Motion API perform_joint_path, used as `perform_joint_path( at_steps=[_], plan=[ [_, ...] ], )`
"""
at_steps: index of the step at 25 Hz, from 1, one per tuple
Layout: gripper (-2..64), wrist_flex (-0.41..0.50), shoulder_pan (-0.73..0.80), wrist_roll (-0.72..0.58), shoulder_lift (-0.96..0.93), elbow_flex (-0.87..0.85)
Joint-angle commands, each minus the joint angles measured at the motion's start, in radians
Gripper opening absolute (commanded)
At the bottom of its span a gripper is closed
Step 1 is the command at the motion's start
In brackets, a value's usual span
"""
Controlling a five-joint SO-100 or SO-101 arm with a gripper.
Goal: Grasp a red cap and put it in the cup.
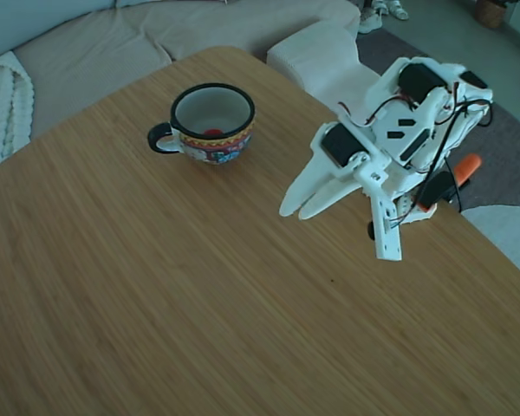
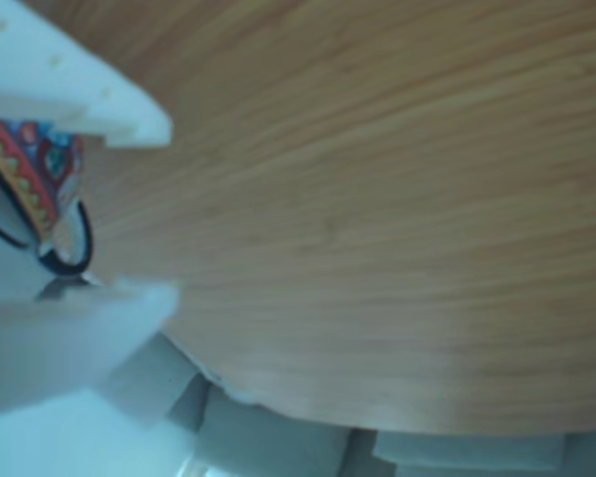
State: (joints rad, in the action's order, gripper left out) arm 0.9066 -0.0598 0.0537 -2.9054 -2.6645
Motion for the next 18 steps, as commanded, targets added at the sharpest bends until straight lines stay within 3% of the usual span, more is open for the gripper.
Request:
perform_joint_path(
  at_steps=[1, 10, 18],
  plan=[
    [-0.3, -0.026, -0.003, -0.005, -0.044, -0.009],
    [-0.1, -0.025, 0.046, -0.006, -0.14, -0.147],
    [0.3, -0.017, 0.052, -0.003, -0.178, -0.166]
  ],
)
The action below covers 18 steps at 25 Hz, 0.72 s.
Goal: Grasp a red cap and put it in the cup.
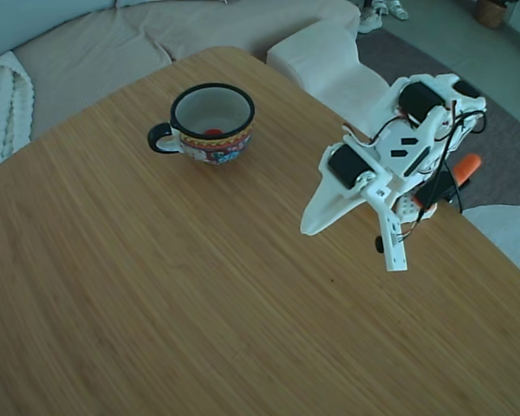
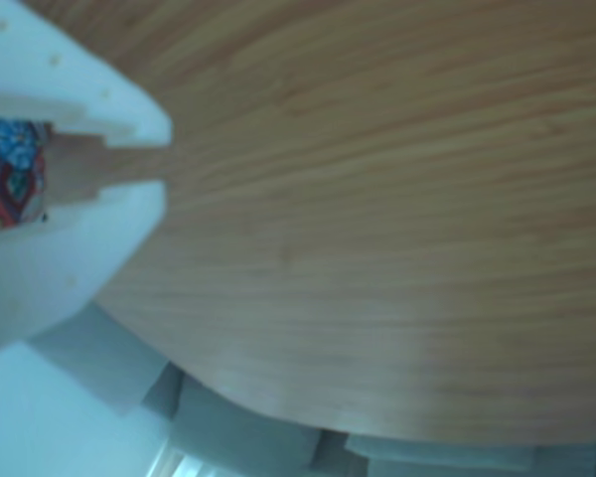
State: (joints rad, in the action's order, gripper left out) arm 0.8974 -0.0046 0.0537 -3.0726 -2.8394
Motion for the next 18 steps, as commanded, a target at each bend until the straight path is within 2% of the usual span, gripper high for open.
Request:
perform_joint_path(
  at_steps=[1, 18],
  plan=[
    [0.3, -0.008, -0.003, -0.003, -0.011, 0.009],
    [-0.2, 0.026, -0.006, -0.002, -0.089, -0.008]
  ],
)
